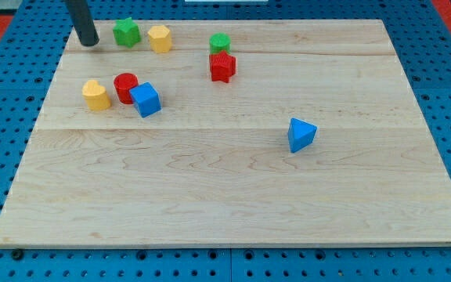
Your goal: Push the green star to the top of the yellow hexagon
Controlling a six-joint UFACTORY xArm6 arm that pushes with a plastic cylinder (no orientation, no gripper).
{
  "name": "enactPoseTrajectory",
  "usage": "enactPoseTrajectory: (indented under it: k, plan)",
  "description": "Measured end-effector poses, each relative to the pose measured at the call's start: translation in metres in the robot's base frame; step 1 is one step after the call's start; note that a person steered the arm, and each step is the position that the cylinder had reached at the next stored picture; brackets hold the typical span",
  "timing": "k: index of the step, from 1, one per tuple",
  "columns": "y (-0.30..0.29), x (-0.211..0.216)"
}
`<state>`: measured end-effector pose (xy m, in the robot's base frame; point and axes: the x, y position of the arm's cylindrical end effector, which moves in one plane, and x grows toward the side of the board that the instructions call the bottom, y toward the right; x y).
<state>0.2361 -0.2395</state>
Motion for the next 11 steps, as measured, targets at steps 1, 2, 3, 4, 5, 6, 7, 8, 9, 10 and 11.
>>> enactPoseTrajectory:
  k: [1,2,3,4,5,6,7,8,9,10,11]
  plan:
    - [0.029,-0.025]
    - [0.085,-0.043]
    - [0.152,-0.043]
    - [0.159,-0.042]
    - [0.152,-0.037]
    - [0.112,-0.037]
    - [0.056,-0.032]
    - [0.034,-0.011]
    - [0.057,-0.007]
    - [0.116,-0.021]
    - [0.139,-0.023]
